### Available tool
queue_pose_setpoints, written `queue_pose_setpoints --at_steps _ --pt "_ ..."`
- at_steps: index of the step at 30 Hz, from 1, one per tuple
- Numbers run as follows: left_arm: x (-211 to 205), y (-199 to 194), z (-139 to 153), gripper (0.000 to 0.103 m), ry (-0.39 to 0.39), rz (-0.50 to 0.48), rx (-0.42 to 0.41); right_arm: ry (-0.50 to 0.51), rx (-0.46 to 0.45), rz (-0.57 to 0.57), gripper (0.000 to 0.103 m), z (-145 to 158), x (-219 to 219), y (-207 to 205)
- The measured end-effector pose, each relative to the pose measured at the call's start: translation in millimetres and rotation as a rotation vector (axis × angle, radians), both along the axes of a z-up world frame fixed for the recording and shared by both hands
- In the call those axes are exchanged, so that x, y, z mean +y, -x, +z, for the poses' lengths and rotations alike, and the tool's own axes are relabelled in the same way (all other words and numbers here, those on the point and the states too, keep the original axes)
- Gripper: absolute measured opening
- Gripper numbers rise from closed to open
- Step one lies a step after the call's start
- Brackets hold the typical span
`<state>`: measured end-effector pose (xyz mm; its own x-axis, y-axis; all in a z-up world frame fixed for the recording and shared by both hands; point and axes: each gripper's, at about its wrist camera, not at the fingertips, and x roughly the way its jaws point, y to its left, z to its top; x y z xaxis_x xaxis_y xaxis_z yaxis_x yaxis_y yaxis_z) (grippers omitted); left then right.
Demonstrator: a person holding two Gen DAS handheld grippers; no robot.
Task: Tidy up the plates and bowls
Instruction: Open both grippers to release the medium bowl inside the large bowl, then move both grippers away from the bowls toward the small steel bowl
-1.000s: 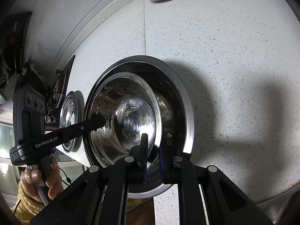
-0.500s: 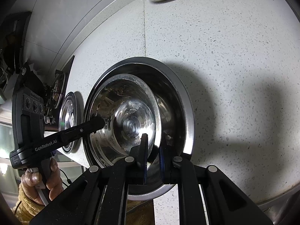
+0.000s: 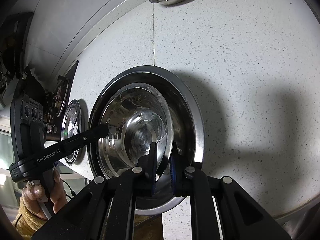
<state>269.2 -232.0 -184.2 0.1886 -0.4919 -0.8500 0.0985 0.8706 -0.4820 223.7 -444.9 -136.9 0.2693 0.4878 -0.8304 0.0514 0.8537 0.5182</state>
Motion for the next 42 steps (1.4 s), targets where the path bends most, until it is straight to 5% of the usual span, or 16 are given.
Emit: queue_pose_setpoints --at_steps 6,13,20,25,32,42 --pt "-2.5 0.9 2.2 0.010 -0.016 -0.005 -0.020 0.027 -0.016 0.019 0.012 2.8 1.6 0.0" --pt "-2.1 2.1 6.4 0.010 -0.020 -0.013 -0.039 0.029 -0.036 0.037 0.029 7.7 7.7 -1.2" --pt "-8.9 6.3 15.0 0.026 -0.032 -0.038 -0.087 0.019 -0.050 0.051 0.038 11.1 9.8 -1.2" --pt "-3.6 4.9 22.8 0.030 -0.020 -0.021 -0.106 0.059 -0.075 0.056 0.057 18.9 10.0 1.0" --pt "-0.8 6.6 36.0 0.032 -0.020 -0.022 -0.165 0.047 -0.114 0.058 0.057 31.1 6.6 8.8" --pt "-6.2 15.4 58.8 0.049 -0.075 -0.052 -0.306 0.024 -0.180 0.023 0.059 51.1 -14.4 8.8"
